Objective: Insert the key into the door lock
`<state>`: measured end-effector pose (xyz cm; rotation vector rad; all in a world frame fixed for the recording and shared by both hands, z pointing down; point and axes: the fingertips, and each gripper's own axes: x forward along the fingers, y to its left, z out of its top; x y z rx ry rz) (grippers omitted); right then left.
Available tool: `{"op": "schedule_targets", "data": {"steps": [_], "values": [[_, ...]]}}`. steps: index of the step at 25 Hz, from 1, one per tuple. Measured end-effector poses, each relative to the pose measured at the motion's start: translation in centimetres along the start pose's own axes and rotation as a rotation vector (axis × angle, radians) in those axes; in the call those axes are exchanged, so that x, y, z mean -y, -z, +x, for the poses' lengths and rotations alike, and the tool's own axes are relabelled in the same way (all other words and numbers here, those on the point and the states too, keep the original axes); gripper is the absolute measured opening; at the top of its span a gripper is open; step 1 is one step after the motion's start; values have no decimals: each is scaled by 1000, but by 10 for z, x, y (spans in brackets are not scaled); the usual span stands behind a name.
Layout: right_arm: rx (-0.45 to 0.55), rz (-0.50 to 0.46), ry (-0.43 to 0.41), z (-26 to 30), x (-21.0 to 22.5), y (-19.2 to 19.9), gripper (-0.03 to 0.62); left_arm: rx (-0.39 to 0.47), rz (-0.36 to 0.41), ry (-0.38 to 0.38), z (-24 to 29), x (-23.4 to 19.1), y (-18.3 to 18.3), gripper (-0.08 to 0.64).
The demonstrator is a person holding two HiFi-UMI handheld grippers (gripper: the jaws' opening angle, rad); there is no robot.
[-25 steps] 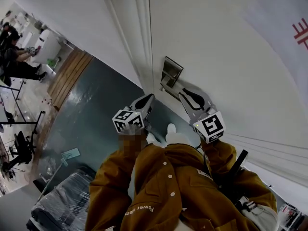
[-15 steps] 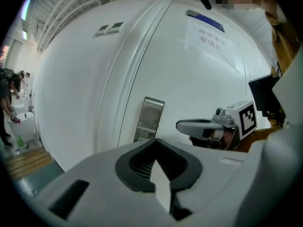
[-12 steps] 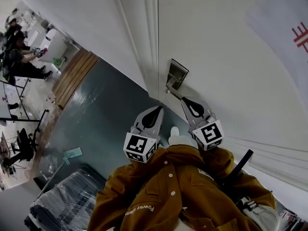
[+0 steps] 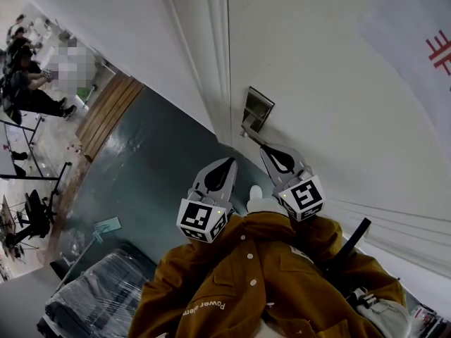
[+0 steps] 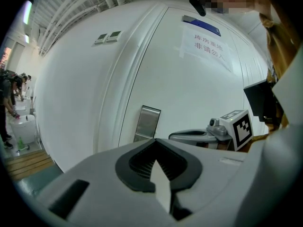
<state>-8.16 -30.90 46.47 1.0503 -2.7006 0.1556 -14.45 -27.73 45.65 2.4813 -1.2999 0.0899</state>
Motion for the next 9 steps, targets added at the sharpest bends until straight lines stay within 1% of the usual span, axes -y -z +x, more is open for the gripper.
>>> {"op": "schedule_targets", "data": {"steps": [9], "values": [[5, 0, -17, -1, -3, -9, 5, -2, -12, 11, 3, 5, -3, -1]]}}
